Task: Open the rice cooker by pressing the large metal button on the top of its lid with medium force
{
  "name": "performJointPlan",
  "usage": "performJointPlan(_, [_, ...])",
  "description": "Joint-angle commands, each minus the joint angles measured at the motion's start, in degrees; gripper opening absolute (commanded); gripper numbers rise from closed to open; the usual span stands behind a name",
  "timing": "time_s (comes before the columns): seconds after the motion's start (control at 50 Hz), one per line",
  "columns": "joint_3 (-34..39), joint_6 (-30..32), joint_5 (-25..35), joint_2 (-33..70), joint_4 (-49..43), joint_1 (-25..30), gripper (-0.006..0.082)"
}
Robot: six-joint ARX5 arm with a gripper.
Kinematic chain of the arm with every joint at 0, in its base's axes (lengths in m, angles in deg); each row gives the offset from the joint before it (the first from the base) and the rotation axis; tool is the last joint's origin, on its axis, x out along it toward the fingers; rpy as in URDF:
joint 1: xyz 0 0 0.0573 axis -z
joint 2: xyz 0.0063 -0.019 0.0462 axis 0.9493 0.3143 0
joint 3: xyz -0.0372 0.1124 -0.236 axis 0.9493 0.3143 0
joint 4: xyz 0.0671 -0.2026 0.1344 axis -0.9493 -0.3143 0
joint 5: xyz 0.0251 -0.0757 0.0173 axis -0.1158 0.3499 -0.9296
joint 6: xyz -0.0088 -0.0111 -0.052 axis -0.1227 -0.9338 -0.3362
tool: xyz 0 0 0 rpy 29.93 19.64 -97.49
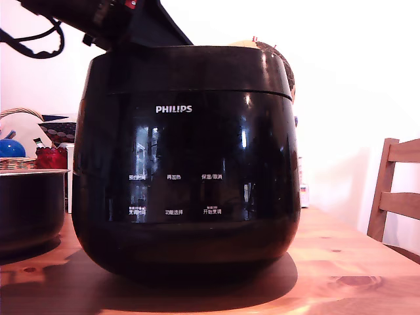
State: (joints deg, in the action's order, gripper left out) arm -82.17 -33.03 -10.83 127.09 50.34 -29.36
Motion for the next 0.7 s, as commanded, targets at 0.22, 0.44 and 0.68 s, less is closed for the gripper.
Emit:
performJointPlan(0.22, [2.6, -0.3, -3.9, -7.6, -2.2, -0.3, -0.0021])
performJointPlan(0.44, [2.6, -0.3, -7.4, -11.2, -6.1, -2.4, -0.0021])
performJointPlan(0.68, [2.6, -0.1, -9.7, -13.8, -7.8, -6.2, -0.0021])
